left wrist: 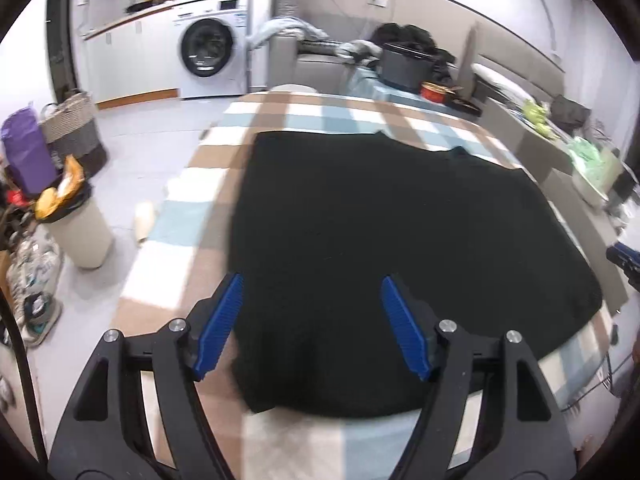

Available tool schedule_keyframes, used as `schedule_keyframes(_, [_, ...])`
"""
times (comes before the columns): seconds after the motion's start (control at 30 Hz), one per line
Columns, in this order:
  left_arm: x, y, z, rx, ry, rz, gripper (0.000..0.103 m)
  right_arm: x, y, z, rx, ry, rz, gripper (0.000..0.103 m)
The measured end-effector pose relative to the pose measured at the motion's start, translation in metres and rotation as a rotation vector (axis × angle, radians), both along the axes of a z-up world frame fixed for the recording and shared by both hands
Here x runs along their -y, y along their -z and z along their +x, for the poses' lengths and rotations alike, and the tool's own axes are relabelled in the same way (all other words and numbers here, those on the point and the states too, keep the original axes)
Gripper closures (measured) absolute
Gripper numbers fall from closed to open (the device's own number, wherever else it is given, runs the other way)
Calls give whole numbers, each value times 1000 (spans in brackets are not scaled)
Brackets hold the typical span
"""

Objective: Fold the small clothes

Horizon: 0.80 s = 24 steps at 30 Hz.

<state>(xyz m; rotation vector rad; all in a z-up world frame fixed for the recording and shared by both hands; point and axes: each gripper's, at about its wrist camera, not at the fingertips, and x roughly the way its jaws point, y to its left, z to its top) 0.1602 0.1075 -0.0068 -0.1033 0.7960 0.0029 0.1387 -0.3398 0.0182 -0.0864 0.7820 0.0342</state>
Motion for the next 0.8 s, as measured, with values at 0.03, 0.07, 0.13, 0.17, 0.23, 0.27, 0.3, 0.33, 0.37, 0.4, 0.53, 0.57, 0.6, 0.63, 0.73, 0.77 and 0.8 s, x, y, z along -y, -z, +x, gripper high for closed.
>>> schedule_keyframes(0.03, [8, 0, 6, -9, 34, 3, 31, 2, -3, 2, -1, -5, 9, 60])
schedule_keyframes(0.07, [18, 0, 13, -14, 73, 2, 30, 1, -7, 4, 2, -15, 22, 59])
schedule_keyframes(0.13, [38, 3, 28, -29, 134, -18, 30, -8, -5, 11, -10, -64, 69, 50])
schedule_keyframes(0.17, [45, 6, 35, -42, 156, -30, 30, -14, -1, 14, -23, -87, 90, 45])
schedule_keyframes(0.23, [61, 13, 51, -70, 207, -65, 30, -33, 15, 25, -61, -128, 122, 45])
schedule_keyframes(0.27, [69, 18, 60, -84, 220, -74, 30, -43, 26, 34, -81, -142, 142, 45])
schedule_keyframes(0.3, [77, 23, 69, -106, 235, -77, 30, -51, 34, 41, -101, -146, 150, 45])
schedule_keyframes(0.33, [82, 28, 75, -120, 243, -75, 30, -60, 42, 48, -117, -150, 160, 45])
schedule_keyframes(0.37, [89, 35, 82, -138, 249, -70, 30, -70, 50, 56, -128, -161, 165, 45])
schedule_keyframes(0.4, [94, 40, 87, -149, 259, -63, 30, -79, 57, 64, -143, -173, 160, 45])
schedule_keyframes(0.53, [107, 53, 99, -149, 272, 12, 29, -98, 73, 80, -186, -205, 101, 45])
schedule_keyframes(0.57, [106, 53, 100, -151, 266, 15, 29, -98, 74, 83, -183, -202, 86, 44])
schedule_keyframes(0.6, [104, 53, 102, -153, 257, 13, 29, -96, 73, 85, -181, -202, 75, 44])
schedule_keyframes(0.63, [98, 53, 104, -155, 237, 12, 29, -92, 73, 87, -184, -186, 54, 44])
schedule_keyframes(0.73, [72, 53, 104, -156, 148, 23, 29, -64, 75, 93, -180, -97, 4, 39])
schedule_keyframes(0.77, [64, 53, 104, -153, 128, 22, 29, -47, 75, 95, -180, -54, 8, 39])
schedule_keyframes(0.8, [54, 53, 104, -154, 104, 19, 29, -35, 75, 96, -176, -23, 11, 39])
